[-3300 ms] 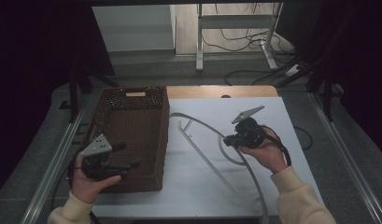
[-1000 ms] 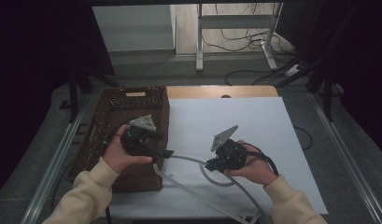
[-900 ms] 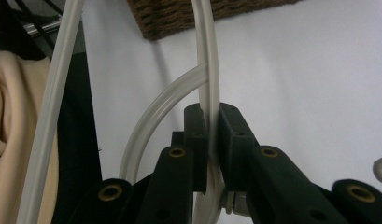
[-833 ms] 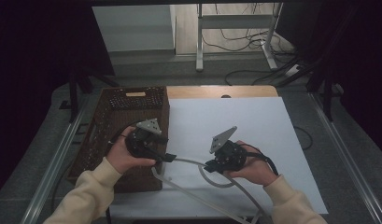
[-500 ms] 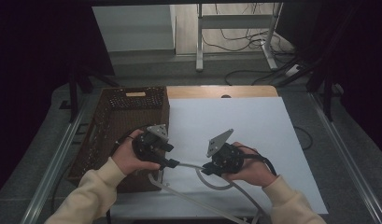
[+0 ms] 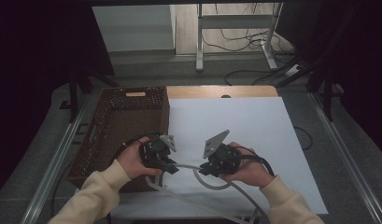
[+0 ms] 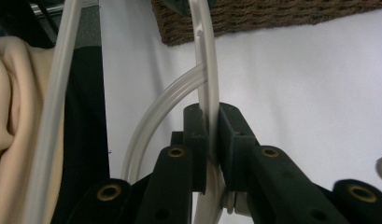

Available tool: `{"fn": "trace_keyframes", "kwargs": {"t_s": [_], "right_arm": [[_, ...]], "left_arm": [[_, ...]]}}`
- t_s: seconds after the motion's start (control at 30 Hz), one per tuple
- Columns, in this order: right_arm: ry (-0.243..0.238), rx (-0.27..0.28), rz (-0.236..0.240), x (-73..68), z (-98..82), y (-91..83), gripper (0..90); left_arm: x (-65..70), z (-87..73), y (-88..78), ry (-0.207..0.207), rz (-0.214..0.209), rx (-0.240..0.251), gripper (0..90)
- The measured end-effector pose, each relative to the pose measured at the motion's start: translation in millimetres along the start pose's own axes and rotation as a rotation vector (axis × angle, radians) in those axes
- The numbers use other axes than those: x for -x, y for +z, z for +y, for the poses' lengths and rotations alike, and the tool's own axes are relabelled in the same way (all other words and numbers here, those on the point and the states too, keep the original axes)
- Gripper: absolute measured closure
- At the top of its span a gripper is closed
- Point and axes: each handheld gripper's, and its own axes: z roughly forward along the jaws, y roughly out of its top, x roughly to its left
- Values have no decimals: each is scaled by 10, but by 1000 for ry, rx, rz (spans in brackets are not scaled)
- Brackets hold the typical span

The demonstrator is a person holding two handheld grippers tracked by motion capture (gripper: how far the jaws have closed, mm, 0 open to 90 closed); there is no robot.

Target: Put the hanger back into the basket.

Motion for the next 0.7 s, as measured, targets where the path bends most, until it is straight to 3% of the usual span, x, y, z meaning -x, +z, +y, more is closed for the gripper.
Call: {"fn": "trace_keyframes", "kwargs": {"t_s": [0.03,0.1,0.13,0.23,0.27,0.3,0.33,0.47,0.53,0.63,0.7], "right_arm": [[7,-4,-8,7,-2,1,788],[18,-5,-11,20,-5,0,779],[57,19,-15,47,-18,-10,763],[71,45,-6,69,-21,-43,749],[95,69,-14,81,-15,-86,652],[95,69,-14,81,-15,-86,652],[130,97,-19,109,-18,-132,566],[214,210,25,195,-47,-263,366],[249,248,14,241,-72,-359,283],[281,291,1,292,-121,-456,255],[331,388,-26,353,-226,-620,205]], "left_arm": [[19,-1,-27,13,-32,16,792],[34,-4,-49,9,-34,39,804],[45,-11,-96,6,-21,68,808],[47,-29,-135,-1,-22,100,808],[50,-53,-170,-24,-12,137,808],[50,-53,-170,-24,-12,137,808],[41,-71,-199,-29,0,149,808],[34,-134,-265,-35,26,185,808],[34,-163,-293,-44,34,205,808],[29,-195,-333,-52,38,224,807],[26,-251,-401,-67,45,260,807]]}}
